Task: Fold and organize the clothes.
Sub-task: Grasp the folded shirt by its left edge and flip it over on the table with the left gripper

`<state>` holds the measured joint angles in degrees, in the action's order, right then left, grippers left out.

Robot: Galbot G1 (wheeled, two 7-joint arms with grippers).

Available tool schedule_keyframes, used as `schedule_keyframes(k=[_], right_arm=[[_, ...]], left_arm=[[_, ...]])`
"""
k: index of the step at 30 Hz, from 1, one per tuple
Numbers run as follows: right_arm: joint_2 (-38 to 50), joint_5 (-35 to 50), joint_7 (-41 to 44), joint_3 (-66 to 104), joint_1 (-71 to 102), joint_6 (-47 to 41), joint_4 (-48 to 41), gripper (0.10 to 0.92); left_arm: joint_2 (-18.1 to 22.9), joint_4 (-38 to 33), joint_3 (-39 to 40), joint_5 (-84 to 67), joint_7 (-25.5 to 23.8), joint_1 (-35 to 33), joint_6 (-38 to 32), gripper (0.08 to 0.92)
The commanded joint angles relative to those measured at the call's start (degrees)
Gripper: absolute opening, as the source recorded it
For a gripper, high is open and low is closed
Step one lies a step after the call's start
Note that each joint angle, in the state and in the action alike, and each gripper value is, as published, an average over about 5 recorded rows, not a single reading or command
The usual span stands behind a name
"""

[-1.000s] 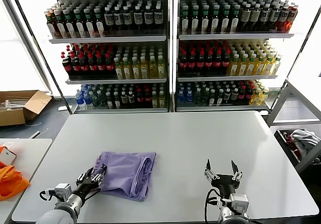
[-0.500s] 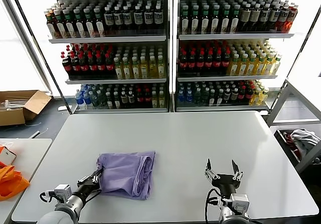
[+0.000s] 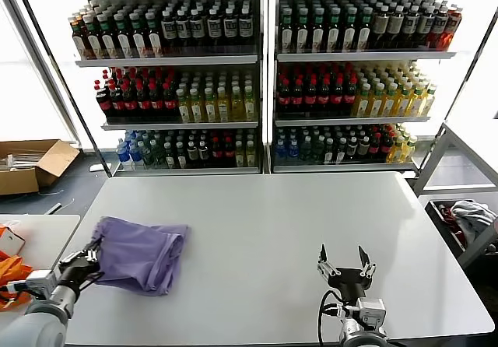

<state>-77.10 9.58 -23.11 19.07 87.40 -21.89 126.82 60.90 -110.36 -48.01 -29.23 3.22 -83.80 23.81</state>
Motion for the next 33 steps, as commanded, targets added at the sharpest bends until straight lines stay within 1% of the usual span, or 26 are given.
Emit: schedule_keyframes(k=[1,5,10,13,17,22,24,26,29,31,33], right_arm=[[0.05,0.12,0.05,-0.44,-0.92,-0.08,-0.62,0.823],[-0.03,0.04,0.06,-0.47,-0.87,-0.12,-0.79,0.823],[-0.34,-0.02,0.01,0.56,-0.19,-0.3,-0.14,0.823],[-0.53,-0.15,0.0,1.63,0.91,-0.19,0.23,0.823],[-1.35,-0.74,-0.07,3.26,2.49,0.08,0.23,0.823],[-3.38,-2.25,-0.14,5.23,4.46,0.22,0.72,0.823],[-4.48,-3.4,-0.13,5.73,5.43,0.39,1.03,0.823],[-5.43,-4.7,-0.11,5.92,6.35,0.69,1.26,0.823],[-6.41,-6.3,-0.05,6.12,7.57,1.19,1.62,0.823],[-6.79,-6.99,-0.01,6.2,8.1,1.32,1.9,0.823],[-6.96,-7.44,0.0,6.21,8.31,1.29,2.15,0.823]], left_arm=[[-9.9,4.9,-17.63,1.95,-0.06,-1.08,-1.83,0.114],[-9.58,3.4,-15.44,4.15,-2.11,-1.58,-2.4,0.114],[-5.98,-0.87,-6.1,6.17,-2.06,-0.49,-1.82,0.114],[-3.16,-3.69,2.37,7.42,-1.22,0.25,-1.59,0.114],[0.77,-7.89,16.08,7.94,1.62,2.58,-0.71,0.114],[7.97,-13.47,34.29,6.94,7.32,9.49,1.77,0.114],[10.69,-14.26,39.82,7.69,8.95,11.76,2.55,0.114],[13.07,-12.87,45.55,9.64,9.23,13.08,2.98,0.114],[16.14,-6.02,51.61,13.36,8.04,14.57,2.76,0.114],[17.95,-1.31,52.85,14.45,7.65,15.85,2.44,0.114],[19.16,1.28,53.0,14.46,7.67,17.0,2.32,0.114]])
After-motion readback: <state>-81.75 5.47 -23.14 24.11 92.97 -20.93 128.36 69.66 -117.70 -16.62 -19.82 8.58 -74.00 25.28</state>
